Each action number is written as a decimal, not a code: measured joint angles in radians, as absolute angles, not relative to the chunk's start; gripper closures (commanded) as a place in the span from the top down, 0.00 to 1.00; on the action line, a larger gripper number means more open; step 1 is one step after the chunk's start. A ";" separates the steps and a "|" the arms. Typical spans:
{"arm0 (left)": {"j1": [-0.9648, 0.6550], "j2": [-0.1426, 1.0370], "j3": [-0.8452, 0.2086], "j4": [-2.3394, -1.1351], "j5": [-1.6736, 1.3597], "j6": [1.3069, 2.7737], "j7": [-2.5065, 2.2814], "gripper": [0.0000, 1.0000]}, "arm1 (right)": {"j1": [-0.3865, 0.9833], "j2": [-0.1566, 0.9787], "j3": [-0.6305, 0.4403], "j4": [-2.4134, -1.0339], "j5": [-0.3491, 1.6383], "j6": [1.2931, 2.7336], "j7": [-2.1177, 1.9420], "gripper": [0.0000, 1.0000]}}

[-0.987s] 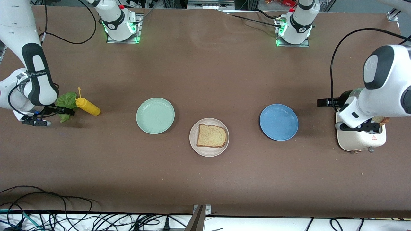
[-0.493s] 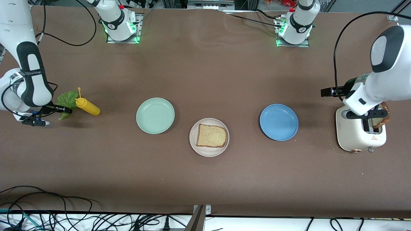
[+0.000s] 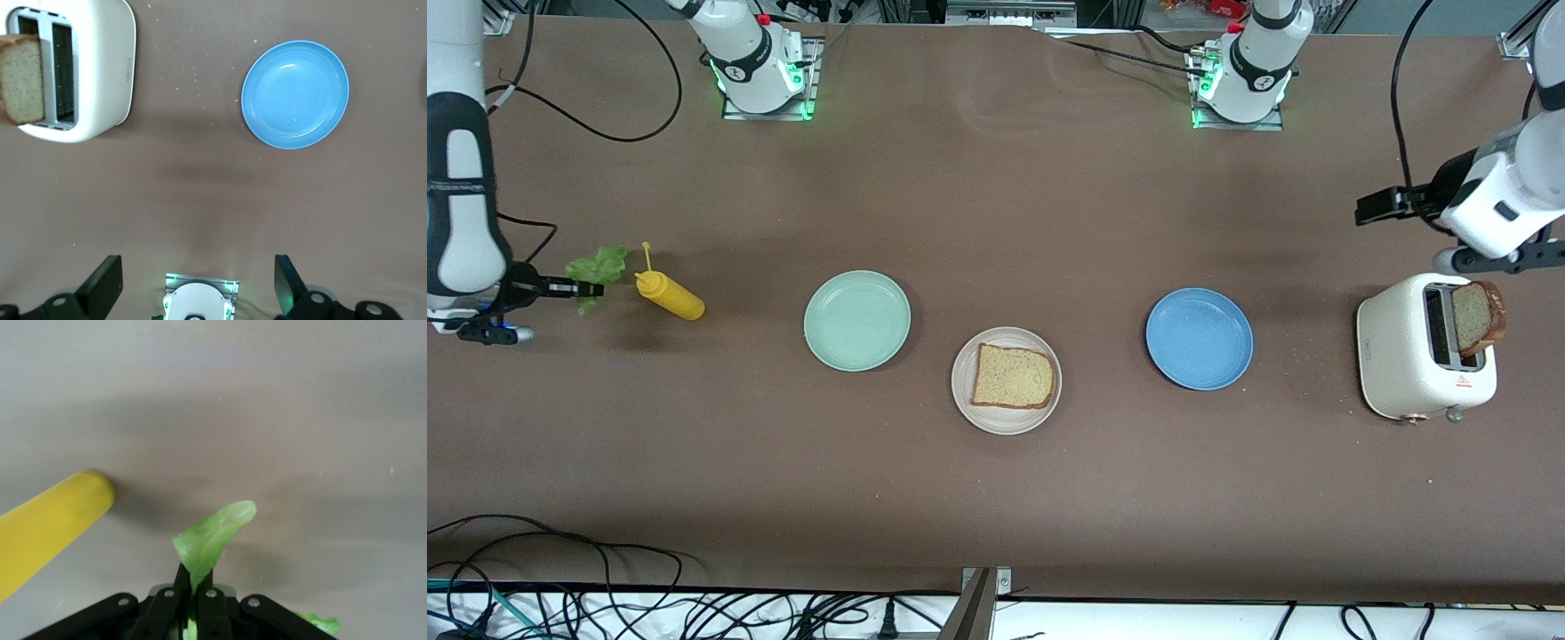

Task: Make sandwich on beige plate with both arms
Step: 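Grasp the green lettuce leaf with the right gripper and lift it, then carry the lettuce onto the bread on the beige plate, then release the lettuce and draw the right gripper back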

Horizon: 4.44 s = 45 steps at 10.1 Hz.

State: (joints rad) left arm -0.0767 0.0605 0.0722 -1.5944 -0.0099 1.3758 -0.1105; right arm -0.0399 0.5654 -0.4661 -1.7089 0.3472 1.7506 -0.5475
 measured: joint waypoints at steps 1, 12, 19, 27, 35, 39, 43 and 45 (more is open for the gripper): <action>-0.076 0.045 0.073 -1.590 -0.010 1.373 -0.110 1.00 | -0.040 0.558 -0.478 -1.648 0.347 1.646 -0.546 0.00; -0.036 0.141 0.076 -1.476 -0.010 1.502 -0.101 1.00 | 0.305 0.559 -0.461 -1.267 0.630 1.358 0.575 0.00; -0.039 0.143 0.055 -1.474 -0.010 1.502 -0.094 1.00 | 0.488 0.718 -0.148 -1.270 0.756 2.139 1.314 0.00; -0.040 0.143 0.046 -1.473 -0.010 1.501 -0.094 1.00 | 0.486 0.955 0.083 -1.229 0.796 2.610 1.401 0.20; -0.039 0.145 0.047 -1.473 -0.010 1.501 -0.094 1.00 | 0.493 0.957 0.086 -1.227 0.801 2.583 1.409 1.00; -0.039 0.146 0.047 -1.474 -0.010 1.501 -0.094 1.00 | 0.438 0.799 -0.052 -1.206 0.792 2.134 1.402 1.00; -0.040 0.149 0.045 -1.474 -0.010 1.501 -0.094 1.00 | 0.423 0.619 -0.332 -1.201 0.678 1.571 1.046 1.00; -0.040 0.150 0.044 -1.474 -0.010 1.501 -0.094 1.00 | 0.415 0.568 -0.484 -1.203 0.517 1.329 0.695 1.00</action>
State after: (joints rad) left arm -0.0398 0.1499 0.0443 -1.4739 -0.0098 1.5009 -0.0937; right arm 0.4148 0.5677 -0.4840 -1.2028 0.5169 1.3287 0.6951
